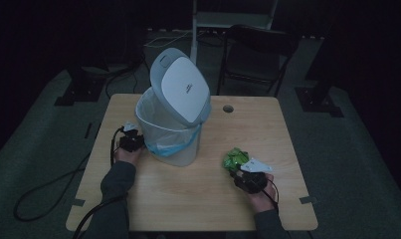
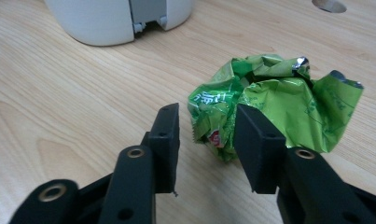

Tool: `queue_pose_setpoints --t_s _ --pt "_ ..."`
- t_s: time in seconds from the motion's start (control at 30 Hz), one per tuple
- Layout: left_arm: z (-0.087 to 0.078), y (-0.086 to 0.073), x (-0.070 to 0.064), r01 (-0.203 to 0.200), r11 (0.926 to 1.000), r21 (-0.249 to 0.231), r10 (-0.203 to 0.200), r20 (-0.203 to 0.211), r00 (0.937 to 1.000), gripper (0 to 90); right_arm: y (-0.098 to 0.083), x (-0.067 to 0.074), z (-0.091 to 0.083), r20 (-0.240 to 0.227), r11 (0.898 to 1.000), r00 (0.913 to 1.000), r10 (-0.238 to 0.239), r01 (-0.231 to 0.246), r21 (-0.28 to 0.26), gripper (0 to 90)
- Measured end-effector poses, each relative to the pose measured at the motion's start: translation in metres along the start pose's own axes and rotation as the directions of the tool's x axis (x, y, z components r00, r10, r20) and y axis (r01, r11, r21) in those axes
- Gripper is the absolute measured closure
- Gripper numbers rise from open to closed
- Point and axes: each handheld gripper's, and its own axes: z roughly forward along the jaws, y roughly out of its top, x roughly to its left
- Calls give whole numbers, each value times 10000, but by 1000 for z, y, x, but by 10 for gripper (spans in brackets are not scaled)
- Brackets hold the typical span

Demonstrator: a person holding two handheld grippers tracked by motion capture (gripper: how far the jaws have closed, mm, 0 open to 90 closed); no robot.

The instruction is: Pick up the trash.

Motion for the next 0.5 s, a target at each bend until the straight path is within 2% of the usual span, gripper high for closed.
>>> queue_pose_setpoints --t_s 0.1,0.17,0.27,0.5 --pt "0 0 0 -1 10000 4 1 2 10000 900 -1 -2 7 3 9997 10000 -58 58 255 621" --pt "0 0 0 2 10000 2 -2 1 10000 900 -1 -2 9 57 9994 9999 -117 115 323 665" --pt "0 0 0 4 10000 1 -4 1 10000 900 0 -2 8 75 9994 9998 -208 206 284 742" --pt "0 0 0 8 10000 3 -8 2 10000 900 1 0 5 147 9989 9990 -427 424 194 797"
